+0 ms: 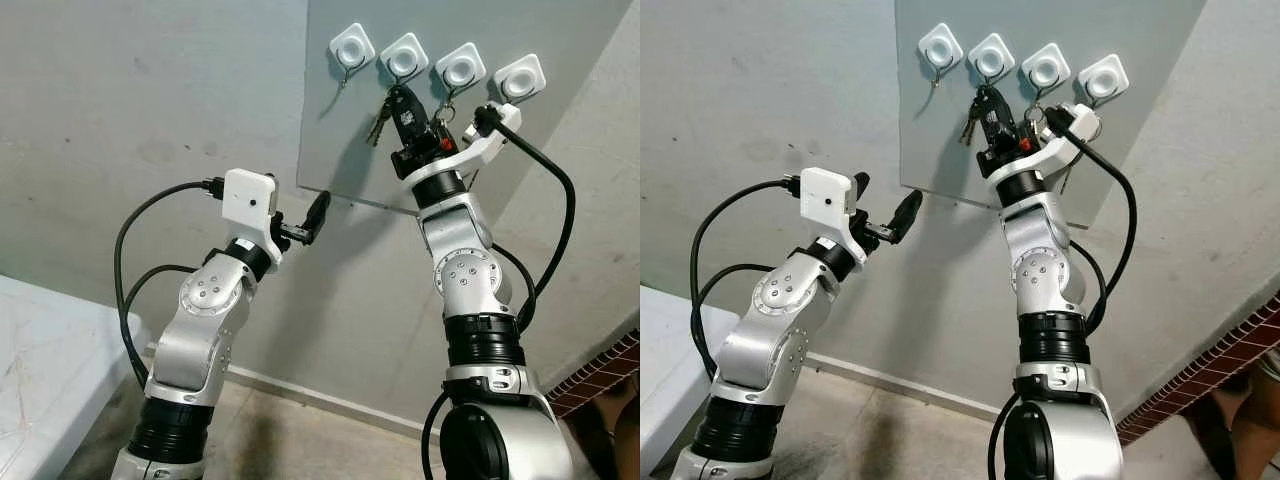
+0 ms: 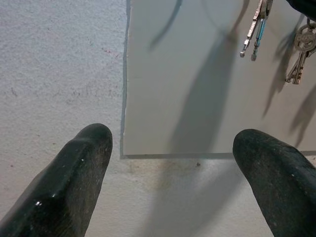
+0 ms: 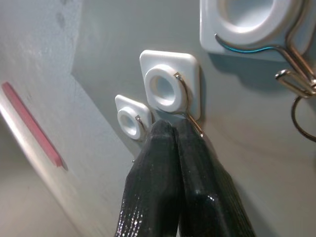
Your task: Hang keys on a hook
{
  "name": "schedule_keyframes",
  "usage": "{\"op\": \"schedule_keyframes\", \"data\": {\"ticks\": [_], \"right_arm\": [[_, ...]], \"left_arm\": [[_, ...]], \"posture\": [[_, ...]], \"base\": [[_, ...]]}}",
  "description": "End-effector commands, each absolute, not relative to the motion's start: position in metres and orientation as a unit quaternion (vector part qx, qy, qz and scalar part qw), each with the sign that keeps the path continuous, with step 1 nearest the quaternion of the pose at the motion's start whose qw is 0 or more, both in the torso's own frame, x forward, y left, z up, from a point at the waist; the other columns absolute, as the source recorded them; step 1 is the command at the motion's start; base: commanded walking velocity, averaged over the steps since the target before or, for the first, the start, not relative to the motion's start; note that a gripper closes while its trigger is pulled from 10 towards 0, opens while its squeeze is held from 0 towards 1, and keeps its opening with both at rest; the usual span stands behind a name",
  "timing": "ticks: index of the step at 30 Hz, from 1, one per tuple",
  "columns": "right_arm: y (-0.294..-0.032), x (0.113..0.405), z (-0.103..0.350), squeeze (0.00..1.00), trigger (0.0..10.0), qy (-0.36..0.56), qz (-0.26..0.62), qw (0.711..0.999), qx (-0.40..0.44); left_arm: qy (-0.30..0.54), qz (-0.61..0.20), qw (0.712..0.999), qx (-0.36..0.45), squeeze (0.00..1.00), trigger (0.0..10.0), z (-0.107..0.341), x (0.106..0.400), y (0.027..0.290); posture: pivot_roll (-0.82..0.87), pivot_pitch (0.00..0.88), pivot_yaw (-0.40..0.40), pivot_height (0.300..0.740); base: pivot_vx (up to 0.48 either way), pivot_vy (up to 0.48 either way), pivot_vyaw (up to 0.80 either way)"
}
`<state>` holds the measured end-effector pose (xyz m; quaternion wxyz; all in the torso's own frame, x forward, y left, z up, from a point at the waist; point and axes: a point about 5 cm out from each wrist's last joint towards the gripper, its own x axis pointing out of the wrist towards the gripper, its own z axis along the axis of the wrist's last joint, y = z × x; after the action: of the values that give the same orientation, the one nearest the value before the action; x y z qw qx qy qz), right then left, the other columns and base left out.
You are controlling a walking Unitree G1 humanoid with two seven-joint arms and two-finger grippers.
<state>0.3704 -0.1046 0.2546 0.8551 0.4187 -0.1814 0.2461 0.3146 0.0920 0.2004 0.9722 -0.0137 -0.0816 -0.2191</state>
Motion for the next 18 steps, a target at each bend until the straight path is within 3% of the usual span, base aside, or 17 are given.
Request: {"op": "schedule_keyframes", "data": {"ticks": [1, 18], "right_arm": [[-0.106, 0.373, 0.258, 0.0, 10.0, -0.177, 0.235, 0.852, 0.433], [-0.093, 0.369, 0.25, 0.0, 10.0, -0.154, 0.254, 0.858, 0.42]], "left_arm": [[-0.092, -0.22, 0.971, -0.008, 0.0, 10.0, 0.206, 0.314, 0.091], [-0.089, -0.213, 0.973, -0.008, 0.0, 10.0, 0.204, 0.311, 0.093]], "posture": [[-0.03, 0.008, -0.069, 0.74], [-0.02, 0.014, -0.076, 0.74]], "base": [[0.0, 0.0, 0.0], [0.0, 0.0, 0.0]]}}
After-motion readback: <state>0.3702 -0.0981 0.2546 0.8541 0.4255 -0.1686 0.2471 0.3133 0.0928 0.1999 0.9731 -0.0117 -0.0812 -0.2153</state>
